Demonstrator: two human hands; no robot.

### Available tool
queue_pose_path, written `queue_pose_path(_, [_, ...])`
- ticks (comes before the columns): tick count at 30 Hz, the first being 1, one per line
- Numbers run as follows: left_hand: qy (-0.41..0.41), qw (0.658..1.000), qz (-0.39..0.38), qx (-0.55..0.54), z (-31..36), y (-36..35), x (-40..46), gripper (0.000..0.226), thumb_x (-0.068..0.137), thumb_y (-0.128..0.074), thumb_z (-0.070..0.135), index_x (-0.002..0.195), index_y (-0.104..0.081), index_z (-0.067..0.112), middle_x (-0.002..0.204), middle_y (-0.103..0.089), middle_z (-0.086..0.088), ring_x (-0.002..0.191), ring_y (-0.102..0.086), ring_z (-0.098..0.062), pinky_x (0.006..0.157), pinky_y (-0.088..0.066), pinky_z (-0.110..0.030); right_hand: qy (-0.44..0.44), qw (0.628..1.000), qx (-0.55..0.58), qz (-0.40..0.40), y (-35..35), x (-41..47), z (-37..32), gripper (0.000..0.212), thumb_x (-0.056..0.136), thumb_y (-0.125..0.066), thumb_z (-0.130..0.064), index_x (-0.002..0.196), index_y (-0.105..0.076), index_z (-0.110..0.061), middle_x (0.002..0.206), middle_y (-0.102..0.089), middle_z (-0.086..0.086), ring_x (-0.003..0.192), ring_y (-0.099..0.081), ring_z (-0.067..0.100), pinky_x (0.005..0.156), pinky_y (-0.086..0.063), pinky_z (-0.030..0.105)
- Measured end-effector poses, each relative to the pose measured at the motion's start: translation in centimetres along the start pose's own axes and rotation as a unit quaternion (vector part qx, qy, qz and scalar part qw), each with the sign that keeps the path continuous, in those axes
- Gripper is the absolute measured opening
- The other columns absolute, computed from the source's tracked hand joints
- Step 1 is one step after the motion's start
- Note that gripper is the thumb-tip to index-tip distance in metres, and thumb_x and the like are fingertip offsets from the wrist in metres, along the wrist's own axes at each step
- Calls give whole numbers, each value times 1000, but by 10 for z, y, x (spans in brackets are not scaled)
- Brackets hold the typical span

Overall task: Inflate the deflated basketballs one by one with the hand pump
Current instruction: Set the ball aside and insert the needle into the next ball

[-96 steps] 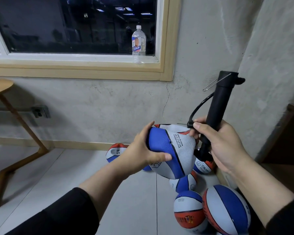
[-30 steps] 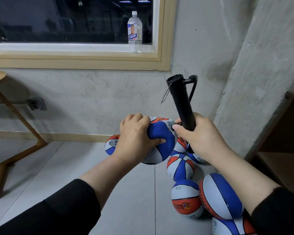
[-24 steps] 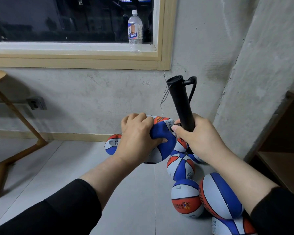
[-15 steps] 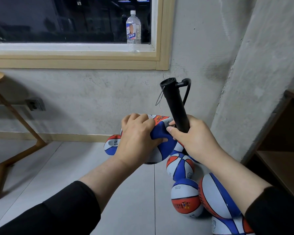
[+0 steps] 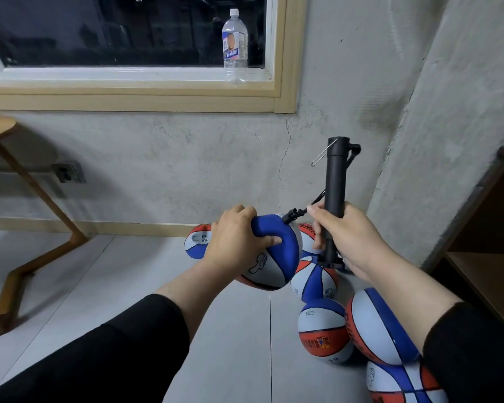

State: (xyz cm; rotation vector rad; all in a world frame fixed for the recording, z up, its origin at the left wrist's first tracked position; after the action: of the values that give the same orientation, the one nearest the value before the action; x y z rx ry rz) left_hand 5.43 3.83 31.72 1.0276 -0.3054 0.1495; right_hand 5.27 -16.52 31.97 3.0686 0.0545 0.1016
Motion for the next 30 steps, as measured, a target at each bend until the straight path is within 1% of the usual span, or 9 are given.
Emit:
queue_pose_path(3, [24,998,-53,-7,-21,-23,-5,48,85,-80,52,84,-43,22,92,-44,4,91,-46,-22,70,-32,-34,-60,998,-11,-35,-8,0,30,24,98,-67,-25,108,-51,-9,74,-55,7,53,-49,22,59,-53,40])
queue_pose_path(6, [28,993,-116,16,-39,-54,-13,45,89,-76,51,99,-45,20,113,-49,-2,110,-47,-27,91,-45,-43,-116,992,-32,-30,-13,-5,68,25,97,-63,-21,113,-45,-13,82,-57,9,60,-54,25,61,-52,41])
queue_pose_path(9, [40,983,-169,59,-61,-87,-24,47,93,-71,50,114,-49,15,128,-47,-8,122,-44,-30,101,-45,-50,-130,990,-37,-33,-19,-13,103,20,99,-62,-21,112,-47,-14,89,-62,12,67,-58,26,69,-50,43])
queue_pose_path(11, [42,979,-182,78,-77,-107,-31,50,94,-70,49,120,-50,12,129,-47,-9,122,-44,-31,99,-45,-48,-132,989,-39,-59,-24,-20,127,14,104,-59,-22,112,-53,-14,88,-67,10,65,-59,26,68,-52,43])
queue_pose_path(15, [63,971,-198,120,-113,-152,-45,48,93,-70,49,123,-51,16,129,-48,-6,125,-45,-30,92,-43,-43,-157,979,-95,-83,-26,-34,178,16,107,-53,-28,109,-60,-14,82,-64,9,58,-55,23,58,-53,38])
queue_pose_path(19, [84,958,-227,156,-150,-199,-56,45,92,-69,48,123,-53,20,131,-51,-4,128,-46,-28,96,-40,-41,-187,971,-135,-59,-24,-44,226,13,108,-49,-30,106,-61,-26,82,-69,11,48,-53,22,49,-48,29])
queue_pose_path(22, [73,945,-262,182,-164,-232,-59,45,93,-67,46,127,-53,21,134,-52,-2,132,-44,-26,100,-40,-41,-197,961,-177,-80,-28,-53,257,18,109,-46,-33,99,-59,-28,83,-73,8,47,-56,21,50,-45,27])
queue_pose_path(26, [62,930,-292,215,-180,-272,-64,36,97,-62,32,130,-54,21,141,-51,2,140,-38,-22,105,-38,-38,-252,955,-150,-49,-16,-67,293,22,109,-45,-34,102,-62,-23,79,-69,4,50,-53,22,51,-43,29])
queue_pose_path(30, [109,914,-336,202,-200,-296,-82,42,98,-52,10,139,-49,17,158,-30,-1,146,-30,-23,107,-40,-41,-282,950,-128,-34,-9,-70,314,23,109,-44,-35,104,-64,-24,77,-68,2,53,-51,22,49,-42,27])
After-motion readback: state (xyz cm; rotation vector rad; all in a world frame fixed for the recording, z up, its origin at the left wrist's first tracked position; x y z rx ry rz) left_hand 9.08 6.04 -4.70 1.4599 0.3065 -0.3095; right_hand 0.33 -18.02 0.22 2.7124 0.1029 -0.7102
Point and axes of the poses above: each hand's wrist, its own x-axis towards the middle knuckle, its own y-axis out of the back of the hand, z = x × y, the point moved 10 cm from there along x, towards the middle knuckle
